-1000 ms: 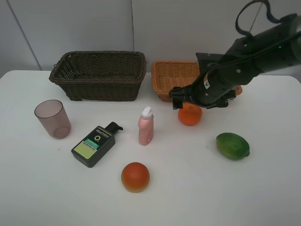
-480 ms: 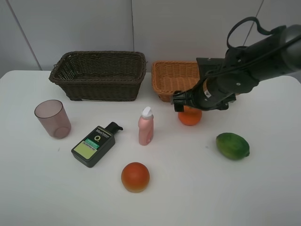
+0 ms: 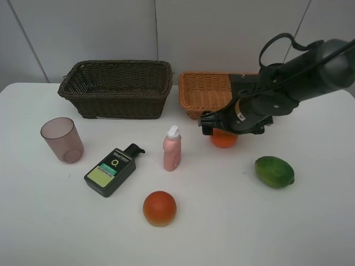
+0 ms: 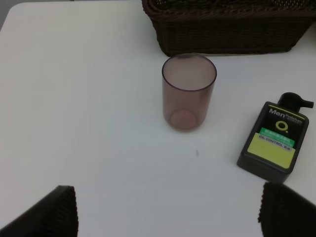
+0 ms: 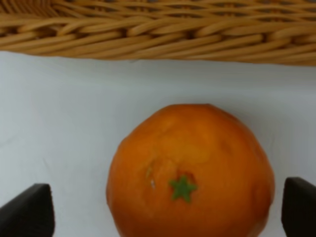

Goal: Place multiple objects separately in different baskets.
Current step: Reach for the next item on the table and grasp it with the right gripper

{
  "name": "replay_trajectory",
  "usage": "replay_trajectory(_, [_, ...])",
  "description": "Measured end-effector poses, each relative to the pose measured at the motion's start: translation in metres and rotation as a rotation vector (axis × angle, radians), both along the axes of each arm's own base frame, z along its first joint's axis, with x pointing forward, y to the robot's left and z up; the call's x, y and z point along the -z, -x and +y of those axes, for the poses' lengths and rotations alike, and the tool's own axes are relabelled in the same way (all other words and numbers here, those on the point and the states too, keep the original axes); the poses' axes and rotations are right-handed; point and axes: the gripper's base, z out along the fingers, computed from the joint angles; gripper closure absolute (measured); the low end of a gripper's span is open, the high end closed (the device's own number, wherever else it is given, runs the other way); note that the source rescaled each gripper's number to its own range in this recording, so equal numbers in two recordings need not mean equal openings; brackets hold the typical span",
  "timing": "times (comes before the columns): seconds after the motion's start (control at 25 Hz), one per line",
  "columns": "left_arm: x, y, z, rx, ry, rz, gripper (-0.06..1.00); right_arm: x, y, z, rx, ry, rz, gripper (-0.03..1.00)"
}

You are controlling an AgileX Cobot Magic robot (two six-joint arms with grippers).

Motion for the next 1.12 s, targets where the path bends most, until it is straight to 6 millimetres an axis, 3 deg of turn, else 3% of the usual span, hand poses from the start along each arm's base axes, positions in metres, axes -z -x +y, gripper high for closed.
replay_trajectory(0.72, [0.0, 0.0, 0.0, 0.0, 0.0, 0.0, -0.01, 0.023, -0.004, -0.008, -0.022, 0.053, 0.038, -0.03])
replay_trajectory(1.12, [0.0, 0.0, 0.0, 0.0, 0.0, 0.0, -0.01, 0.023, -0.006, -0.007, -0.071, 0.069, 0.021, -0.03])
